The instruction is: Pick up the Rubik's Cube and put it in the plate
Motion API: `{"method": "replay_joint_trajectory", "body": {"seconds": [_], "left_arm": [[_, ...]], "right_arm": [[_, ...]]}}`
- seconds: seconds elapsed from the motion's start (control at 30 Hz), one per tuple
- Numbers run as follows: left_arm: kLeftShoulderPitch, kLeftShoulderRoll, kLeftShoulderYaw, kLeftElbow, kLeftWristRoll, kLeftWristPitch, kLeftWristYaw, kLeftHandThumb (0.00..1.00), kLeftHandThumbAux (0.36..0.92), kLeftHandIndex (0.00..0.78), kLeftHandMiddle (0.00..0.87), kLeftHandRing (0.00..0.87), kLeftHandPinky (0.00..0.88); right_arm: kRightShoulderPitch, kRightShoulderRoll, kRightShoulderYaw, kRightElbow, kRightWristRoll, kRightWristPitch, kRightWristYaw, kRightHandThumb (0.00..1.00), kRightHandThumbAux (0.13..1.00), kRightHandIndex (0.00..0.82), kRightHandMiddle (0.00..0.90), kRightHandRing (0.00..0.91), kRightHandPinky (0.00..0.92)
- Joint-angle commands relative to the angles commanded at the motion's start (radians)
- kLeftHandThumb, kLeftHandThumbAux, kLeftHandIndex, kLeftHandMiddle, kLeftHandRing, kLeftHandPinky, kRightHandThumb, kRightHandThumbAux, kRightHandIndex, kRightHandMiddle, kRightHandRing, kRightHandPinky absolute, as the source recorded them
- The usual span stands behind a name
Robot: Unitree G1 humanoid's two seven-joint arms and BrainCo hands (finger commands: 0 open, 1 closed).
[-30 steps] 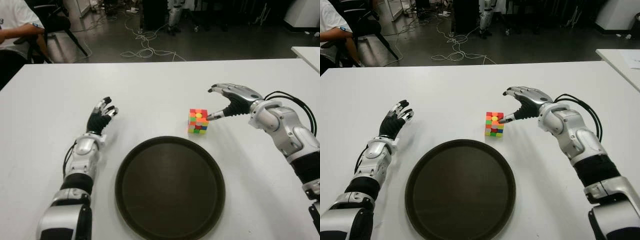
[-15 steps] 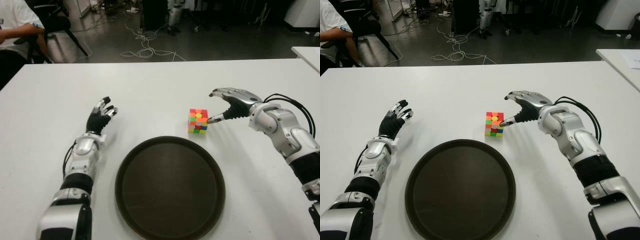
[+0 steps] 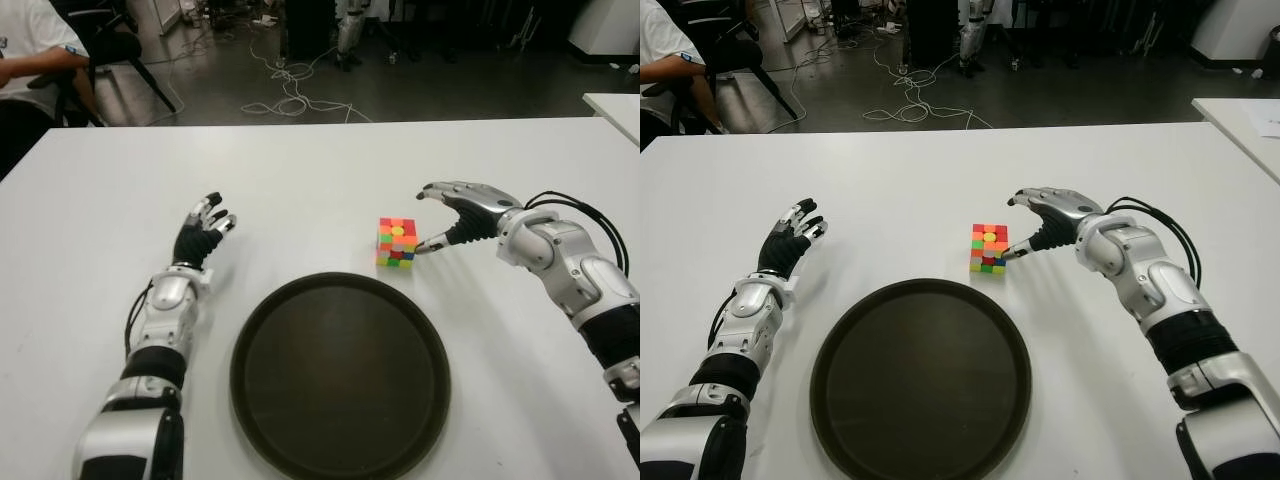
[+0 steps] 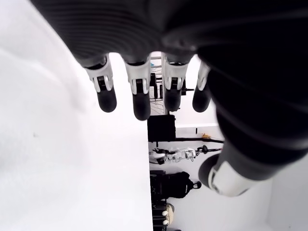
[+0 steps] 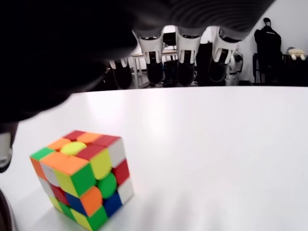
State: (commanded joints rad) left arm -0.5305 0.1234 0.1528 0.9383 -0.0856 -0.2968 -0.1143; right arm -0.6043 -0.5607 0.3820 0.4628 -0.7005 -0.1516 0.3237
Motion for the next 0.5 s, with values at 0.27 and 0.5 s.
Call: {"method": "replay_joint_trajectory", "body": {"seconds": [0.27, 0.5], "left_arm": [[0.003, 0.001, -0.006, -0.003, 0.008, -0.002, 0.005, 0.164, 0.707, 0.024, 0.082, 0.074, 0.060], [-0.007, 0.002, -0.006, 0.012, 0.003, -0.001, 0.003, 0.168, 0.712, 0.030, 0.086, 0.083, 0.069]], "right_arm": [[-0.018, 0.005, 0.024, 0.025, -0.012, 0.016, 0.010, 0.000, 0.399, 0.029, 0.064, 0.085, 0.095], [-0.037, 0.026, 0.045, 0.081, -0.016, 0.012, -0.018, 0.000, 0.405, 0.040, 0.070, 0.086, 0.091]]}}
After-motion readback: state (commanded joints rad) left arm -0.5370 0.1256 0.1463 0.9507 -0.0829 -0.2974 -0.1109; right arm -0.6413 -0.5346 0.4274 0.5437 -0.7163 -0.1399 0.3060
